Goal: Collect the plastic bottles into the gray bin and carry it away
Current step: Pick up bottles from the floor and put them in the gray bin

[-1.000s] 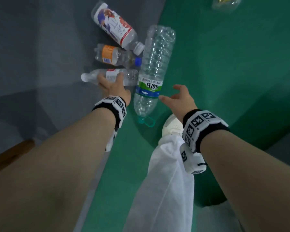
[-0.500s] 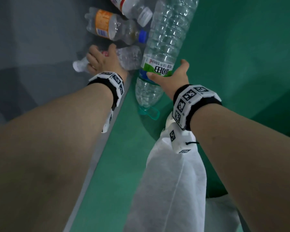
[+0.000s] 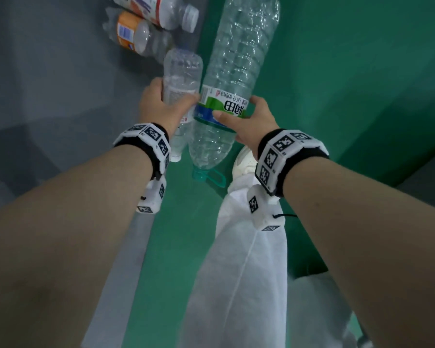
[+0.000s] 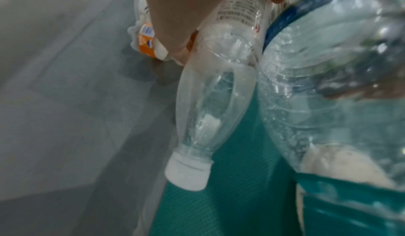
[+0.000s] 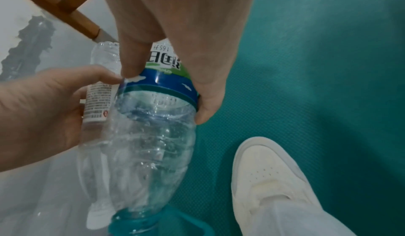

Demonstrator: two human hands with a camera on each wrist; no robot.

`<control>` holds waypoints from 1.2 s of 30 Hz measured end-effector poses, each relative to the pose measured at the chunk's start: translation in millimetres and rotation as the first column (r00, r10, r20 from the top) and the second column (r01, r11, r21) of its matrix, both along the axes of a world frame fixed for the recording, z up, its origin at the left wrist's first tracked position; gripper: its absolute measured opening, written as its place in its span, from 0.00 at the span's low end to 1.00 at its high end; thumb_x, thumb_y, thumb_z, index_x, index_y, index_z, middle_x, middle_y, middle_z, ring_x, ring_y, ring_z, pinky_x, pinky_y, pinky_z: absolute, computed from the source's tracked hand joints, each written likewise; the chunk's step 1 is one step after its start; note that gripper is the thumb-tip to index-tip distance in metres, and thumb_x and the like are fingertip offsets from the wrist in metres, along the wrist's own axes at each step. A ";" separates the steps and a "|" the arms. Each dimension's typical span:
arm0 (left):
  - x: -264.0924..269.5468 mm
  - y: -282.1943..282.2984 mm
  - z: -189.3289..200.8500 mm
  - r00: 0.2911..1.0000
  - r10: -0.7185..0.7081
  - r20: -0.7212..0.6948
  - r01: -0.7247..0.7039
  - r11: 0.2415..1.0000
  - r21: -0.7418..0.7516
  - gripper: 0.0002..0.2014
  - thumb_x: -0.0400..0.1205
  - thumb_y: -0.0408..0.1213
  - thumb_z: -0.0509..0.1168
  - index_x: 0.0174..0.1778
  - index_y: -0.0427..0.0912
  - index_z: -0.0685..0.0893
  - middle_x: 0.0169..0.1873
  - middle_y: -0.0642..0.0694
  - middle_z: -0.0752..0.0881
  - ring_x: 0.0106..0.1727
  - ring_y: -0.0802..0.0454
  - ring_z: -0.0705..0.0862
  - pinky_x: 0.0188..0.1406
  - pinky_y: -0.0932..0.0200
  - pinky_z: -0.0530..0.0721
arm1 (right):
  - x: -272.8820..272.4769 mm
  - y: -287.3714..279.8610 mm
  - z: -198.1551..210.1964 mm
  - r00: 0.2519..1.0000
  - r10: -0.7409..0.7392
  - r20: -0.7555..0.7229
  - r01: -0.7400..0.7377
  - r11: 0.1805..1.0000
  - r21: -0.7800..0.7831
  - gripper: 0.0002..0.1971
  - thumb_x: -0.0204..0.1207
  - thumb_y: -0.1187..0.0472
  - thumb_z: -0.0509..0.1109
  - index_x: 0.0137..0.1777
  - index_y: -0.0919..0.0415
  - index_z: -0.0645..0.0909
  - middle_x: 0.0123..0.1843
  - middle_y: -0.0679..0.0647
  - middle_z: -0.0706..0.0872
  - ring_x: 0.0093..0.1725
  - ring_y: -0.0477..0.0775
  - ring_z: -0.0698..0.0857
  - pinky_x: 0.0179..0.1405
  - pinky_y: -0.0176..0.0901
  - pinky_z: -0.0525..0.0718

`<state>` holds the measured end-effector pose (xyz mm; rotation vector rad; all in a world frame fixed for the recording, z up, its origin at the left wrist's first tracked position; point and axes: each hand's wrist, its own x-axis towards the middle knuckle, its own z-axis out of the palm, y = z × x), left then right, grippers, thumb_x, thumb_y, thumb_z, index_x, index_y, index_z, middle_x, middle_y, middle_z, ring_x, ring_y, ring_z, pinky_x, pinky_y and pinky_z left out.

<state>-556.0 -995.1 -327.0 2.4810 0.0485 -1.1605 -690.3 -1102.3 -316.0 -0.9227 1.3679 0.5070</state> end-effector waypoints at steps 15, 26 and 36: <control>-126.7 -58.8 82.0 0.975 -0.194 -0.107 0.182 0.977 -0.109 0.25 0.65 0.54 0.75 0.56 0.51 0.81 0.55 0.48 0.83 0.53 0.52 0.84 0.54 0.53 0.86 | -127.4 -16.0 74.5 0.963 -0.247 -0.104 0.241 0.968 -0.064 0.55 0.55 0.38 0.83 0.78 0.56 0.59 0.69 0.53 0.76 0.65 0.56 0.79 0.68 0.55 0.79; -226.5 -102.1 168.7 0.949 -0.260 -0.180 0.232 0.959 -0.161 0.22 0.73 0.56 0.72 0.57 0.49 0.79 0.48 0.53 0.86 0.47 0.56 0.87 0.44 0.60 0.84 | -232.1 -51.8 172.0 0.923 -0.384 -0.020 0.378 0.915 -0.138 0.51 0.57 0.42 0.84 0.77 0.56 0.61 0.69 0.53 0.79 0.65 0.55 0.81 0.68 0.54 0.79; -358.7 -119.4 231.4 0.891 -0.396 -0.222 0.346 0.909 -0.233 0.21 0.75 0.56 0.70 0.59 0.50 0.78 0.49 0.53 0.86 0.49 0.55 0.86 0.44 0.60 0.82 | -372.1 -50.3 234.9 0.841 -0.541 0.016 0.538 0.831 -0.145 0.55 0.54 0.39 0.84 0.78 0.55 0.61 0.70 0.53 0.78 0.67 0.56 0.79 0.69 0.59 0.78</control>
